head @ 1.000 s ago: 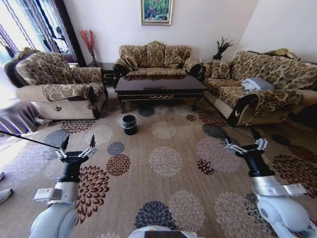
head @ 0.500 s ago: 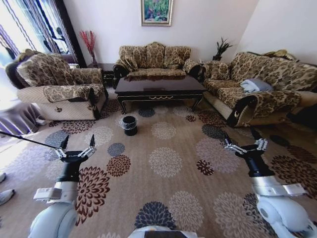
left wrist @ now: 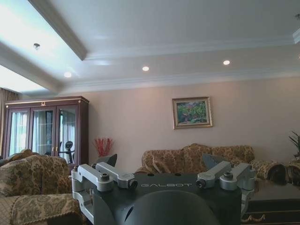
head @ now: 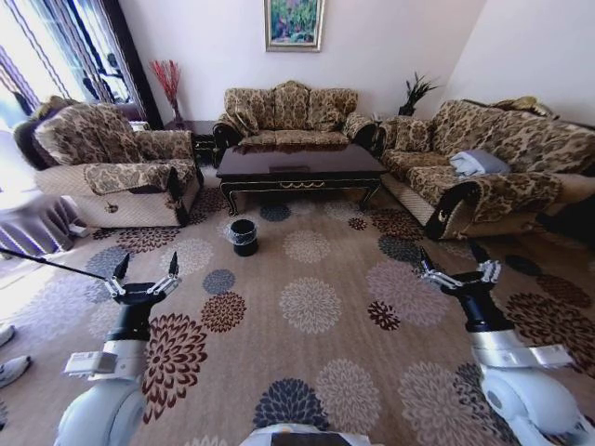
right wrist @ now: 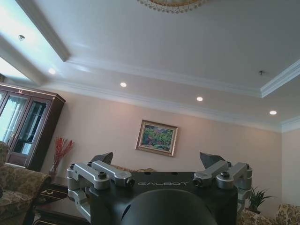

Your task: Move to the front of the table and pick up the trash from the floor, then place it into the trash bin.

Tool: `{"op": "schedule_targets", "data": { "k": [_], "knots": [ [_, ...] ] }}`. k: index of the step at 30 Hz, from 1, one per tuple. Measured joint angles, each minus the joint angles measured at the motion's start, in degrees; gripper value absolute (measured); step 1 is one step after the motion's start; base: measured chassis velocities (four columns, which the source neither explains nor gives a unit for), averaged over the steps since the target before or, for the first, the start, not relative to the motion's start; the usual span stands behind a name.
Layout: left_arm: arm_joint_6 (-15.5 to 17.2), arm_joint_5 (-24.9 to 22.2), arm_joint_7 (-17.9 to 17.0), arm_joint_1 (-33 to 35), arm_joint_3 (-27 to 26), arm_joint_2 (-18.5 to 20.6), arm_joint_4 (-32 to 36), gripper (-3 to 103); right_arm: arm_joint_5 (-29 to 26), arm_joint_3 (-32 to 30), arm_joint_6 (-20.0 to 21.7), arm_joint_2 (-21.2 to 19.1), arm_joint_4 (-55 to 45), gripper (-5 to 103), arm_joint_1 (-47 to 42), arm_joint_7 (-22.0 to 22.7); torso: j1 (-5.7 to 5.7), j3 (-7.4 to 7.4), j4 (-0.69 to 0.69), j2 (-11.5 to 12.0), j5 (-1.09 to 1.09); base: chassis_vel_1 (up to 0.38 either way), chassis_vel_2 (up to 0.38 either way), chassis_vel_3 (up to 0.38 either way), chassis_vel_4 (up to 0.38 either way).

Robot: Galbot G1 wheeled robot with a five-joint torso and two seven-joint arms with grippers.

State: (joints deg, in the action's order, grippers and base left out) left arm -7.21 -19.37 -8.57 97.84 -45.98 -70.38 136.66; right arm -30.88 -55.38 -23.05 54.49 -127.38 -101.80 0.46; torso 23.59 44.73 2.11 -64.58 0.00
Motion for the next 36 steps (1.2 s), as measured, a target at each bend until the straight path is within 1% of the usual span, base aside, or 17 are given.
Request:
{"op": "schedule_targets", "data": {
  "k": [4, 11, 12, 13, 16, 22, 25, 29, 31, 32, 34, 36],
  "knots": [
    [-0.4, 0.3, -0.5, 0.0, 0.3, -0.2, 0.0, 100, 0.0, -0.1, 0.0, 0.0, -0.2, 100, -0.1, 0.0, 0.59, 0.77, 0.0, -1.3, 0.0, 0.0, 0.0, 0.0, 0.0],
    [-0.5, 0.4, -0.9, 0.0, 0.4, -0.3, 0.1, 100, 0.0, -0.1, 0.0, 0.1, -0.2, 100, -0.1, 0.1, 0.74, 0.99, 0.0, -1.7, 0.0, 0.0, 0.0, 0.0, 0.0],
    [-0.4, 0.4, -1.3, 0.0, 0.4, -0.3, 0.1, 100, -0.1, 0.1, 0.0, 0.2, -0.4, 100, -0.1, 1.3, 0.75, 0.99, 0.0, -1.7, 0.0, 0.0, 0.0, 0.0, 0.0],
    [-0.4, 0.4, -1.3, 0.0, 0.4, -0.3, 0.1, 100, -0.1, 0.1, 0.0, 0.2, -0.4, 100, -0.1, 1.3, 0.75, 0.99, 0.0, -1.7, 0.0, 0.0, 0.0, 0.0, 0.0],
    [0.0, 0.4, -1.8, 0.0, 0.4, -0.4, 0.1, 100, -1.7, 0.7, 2.0, 0.4, -2.4, 100, -0.1, 6.5, 0.72, 0.94, 0.0, -1.6, 0.0, 0.0, 0.0, 0.0, 0.0],
    [0.2, 0.3, -2.1, 0.0, 0.4, -0.5, 0.2, 100, -1.6, -0.3, 3.8, 0.2, -4.0, 100, -0.2, 7.2, 0.64, 0.85, 0.0, -1.5, -0.01, 0.0, 0.0, 0.0, 0.0],
    [0.5, 0.3, -2.3, 0.2, 0.4, -0.5, 0.2, 100, -1.3, -0.5, 5.3, 0.2, -4.6, 100, -0.7, 7.6, 0.6, 0.79, 0.0, -1.4, 0.0, 0.0, 0.0, 0.0, 0.0],
    [0.5, 0.3, -2.3, 0.3, 0.4, -0.5, 0.3, 100, -0.9, -0.3, 5.3, 0.2, -4.7, 100, -0.7, 7.3, 0.57, 0.74, 0.0, -1.3, 0.0, 0.0, 0.0, 0.0, 0.0],
    [0.5, 0.3, -2.3, 0.3, 0.3, -0.4, 0.3, 100, -0.2, -0.9, 4.9, 0.1, -4.7, 100, -1.2, 5.2, 0.54, 0.71, 0.0, -1.2, 0.01, 0.0, 0.0, 0.0, 0.0],
    [0.5, 0.3, -2.3, 0.3, 0.3, -0.4, 0.3, 100, -0.2, -0.9, 4.9, 0.1, -4.7, 100, -1.2, 5.2, 0.54, 0.71, 0.0, -1.2, 0.01, 0.0, 0.0, 0.0, 0.0],
    [0.7, 0.3, -2.3, 0.2, 0.1, -0.1, 0.3, 100, 1.0, -1.8, 4.4, -0.3, -4.7, 100, -2.2, 3.4, 0.52, 0.69, 0.0, -1.2, 0.0, 0.0, 0.0, 0.0, 0.0],
    [0.8, 0.1, -2.3, 0.1, 0.0, 0.1, 0.2, 100, 1.5, -2.1, 4.4, -0.4, -4.8, 100, -2.8, 2.9, 0.51, 0.68, 0.0, -1.2, 0.0, 0.0, 0.0, 0.0, 0.0]
  ]
}}
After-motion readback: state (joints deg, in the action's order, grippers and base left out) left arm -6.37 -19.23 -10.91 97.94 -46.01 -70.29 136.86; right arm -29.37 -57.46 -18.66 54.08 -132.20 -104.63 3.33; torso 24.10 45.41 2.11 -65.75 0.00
